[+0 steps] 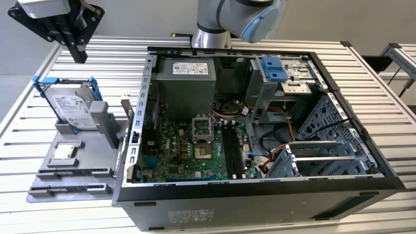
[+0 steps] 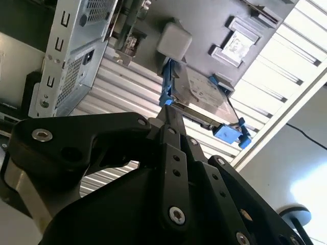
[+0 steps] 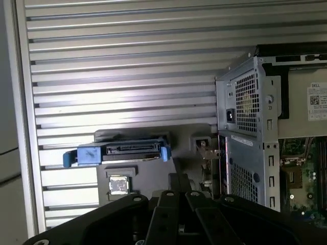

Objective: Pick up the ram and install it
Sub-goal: 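Reach for the ram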

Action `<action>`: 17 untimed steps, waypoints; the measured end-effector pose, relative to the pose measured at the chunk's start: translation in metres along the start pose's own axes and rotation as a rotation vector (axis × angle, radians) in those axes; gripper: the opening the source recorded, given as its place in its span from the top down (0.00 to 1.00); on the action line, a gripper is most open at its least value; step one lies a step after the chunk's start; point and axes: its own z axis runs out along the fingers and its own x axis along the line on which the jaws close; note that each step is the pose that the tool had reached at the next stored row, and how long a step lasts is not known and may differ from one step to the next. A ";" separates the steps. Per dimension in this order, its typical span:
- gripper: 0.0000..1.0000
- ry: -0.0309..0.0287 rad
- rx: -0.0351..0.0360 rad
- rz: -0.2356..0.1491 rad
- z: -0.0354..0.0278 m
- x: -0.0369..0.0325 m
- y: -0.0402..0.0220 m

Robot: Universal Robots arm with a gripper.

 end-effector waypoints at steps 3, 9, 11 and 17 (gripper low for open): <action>1.00 0.0000 0.0000 0.000 -0.0002 0.0071 -0.0006; 1.00 0.0000 0.0000 0.001 -0.0005 0.0231 -0.0013; 1.00 -0.0001 -0.0001 0.000 -0.0005 0.0274 -0.0012; 1.00 0.0000 0.0000 0.001 -0.0008 0.0407 -0.0007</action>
